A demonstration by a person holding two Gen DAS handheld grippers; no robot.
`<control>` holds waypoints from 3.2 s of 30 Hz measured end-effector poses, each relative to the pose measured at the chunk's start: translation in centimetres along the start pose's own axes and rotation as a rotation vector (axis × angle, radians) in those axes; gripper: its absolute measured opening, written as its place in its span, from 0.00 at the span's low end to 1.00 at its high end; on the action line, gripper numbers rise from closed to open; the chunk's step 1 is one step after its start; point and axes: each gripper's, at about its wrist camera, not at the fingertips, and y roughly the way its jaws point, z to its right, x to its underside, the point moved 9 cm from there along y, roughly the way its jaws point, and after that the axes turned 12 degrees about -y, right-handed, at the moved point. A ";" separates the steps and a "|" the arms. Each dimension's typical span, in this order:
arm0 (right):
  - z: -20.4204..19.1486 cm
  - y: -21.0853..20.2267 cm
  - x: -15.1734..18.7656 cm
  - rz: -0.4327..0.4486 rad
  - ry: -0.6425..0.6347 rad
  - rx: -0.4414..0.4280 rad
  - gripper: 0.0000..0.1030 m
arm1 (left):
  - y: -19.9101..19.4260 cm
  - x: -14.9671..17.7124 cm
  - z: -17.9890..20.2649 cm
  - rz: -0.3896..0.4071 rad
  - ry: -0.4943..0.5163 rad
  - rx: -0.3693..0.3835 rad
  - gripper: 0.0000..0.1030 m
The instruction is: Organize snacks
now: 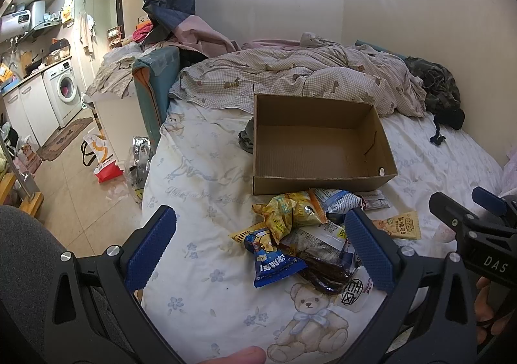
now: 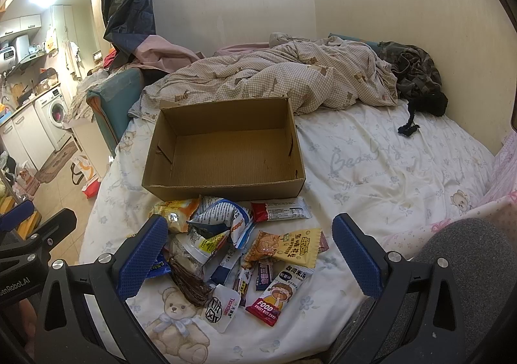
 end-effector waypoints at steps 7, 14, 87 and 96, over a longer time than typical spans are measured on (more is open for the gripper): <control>0.0 0.0 0.0 0.000 0.001 0.000 1.00 | 0.1 -0.1 0.0 -0.001 0.001 0.001 1.00; 0.1 0.0 -0.1 0.000 0.000 0.000 1.00 | 0.2 -0.1 -0.1 0.004 -0.002 -0.004 1.00; 6.2 14.7 6.1 -0.665 0.451 -0.265 0.90 | 15.5 1.7 -3.2 -0.593 -0.223 -0.067 0.99; 7.3 15.6 6.5 -0.664 0.522 -0.295 0.80 | 21.4 4.6 1.2 -0.730 -0.242 -0.020 0.92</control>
